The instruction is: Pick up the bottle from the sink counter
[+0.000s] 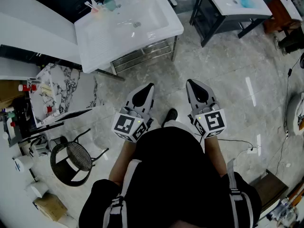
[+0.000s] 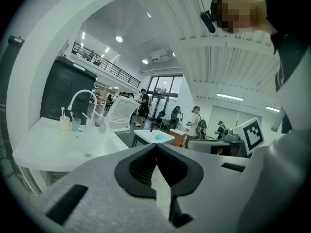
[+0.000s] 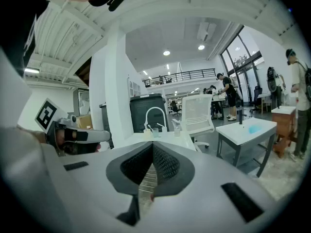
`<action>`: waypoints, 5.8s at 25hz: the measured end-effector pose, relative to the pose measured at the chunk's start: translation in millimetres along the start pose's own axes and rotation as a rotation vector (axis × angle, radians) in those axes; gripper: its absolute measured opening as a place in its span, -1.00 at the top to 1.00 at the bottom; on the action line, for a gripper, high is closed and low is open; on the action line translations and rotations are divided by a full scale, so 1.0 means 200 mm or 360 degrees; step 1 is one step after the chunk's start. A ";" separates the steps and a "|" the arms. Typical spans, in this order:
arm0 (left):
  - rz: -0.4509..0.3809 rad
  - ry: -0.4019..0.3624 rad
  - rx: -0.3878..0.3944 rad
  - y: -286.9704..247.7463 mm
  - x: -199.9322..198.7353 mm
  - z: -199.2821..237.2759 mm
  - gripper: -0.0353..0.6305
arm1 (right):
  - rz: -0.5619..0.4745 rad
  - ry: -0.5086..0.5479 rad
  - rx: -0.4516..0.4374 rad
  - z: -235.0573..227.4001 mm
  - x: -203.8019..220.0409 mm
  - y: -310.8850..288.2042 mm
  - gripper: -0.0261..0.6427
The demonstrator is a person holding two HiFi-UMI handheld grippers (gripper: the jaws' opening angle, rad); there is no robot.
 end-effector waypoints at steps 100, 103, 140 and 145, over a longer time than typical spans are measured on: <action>0.0061 0.0032 -0.0234 -1.74 -0.50 0.67 0.83 | 0.0063 0.0005 -0.0486 -1.34 -0.60 -1.38 0.91; 0.0060 0.0040 -0.0282 -1.84 -0.50 0.63 0.83 | 0.0075 0.0002 -0.0557 -1.45 -0.61 -1.41 0.91; 0.0189 -0.0032 -0.0594 -2.24 -0.40 0.86 0.83 | 0.0314 0.0070 -0.0731 -1.71 -0.58 -1.70 0.91; 0.0168 0.0015 -0.0582 -2.30 -0.41 1.01 0.83 | 0.0321 0.0071 -0.0701 -1.71 -0.59 -1.78 0.91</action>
Point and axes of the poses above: the fingertips, and each gripper's own axes: y backward along the fingers, z to its left, x out of its underside, the point moved 9 cm from there along y, backward along the fingers, and after that the axes turned 6 degrees about -x, right-handed, at the moved point
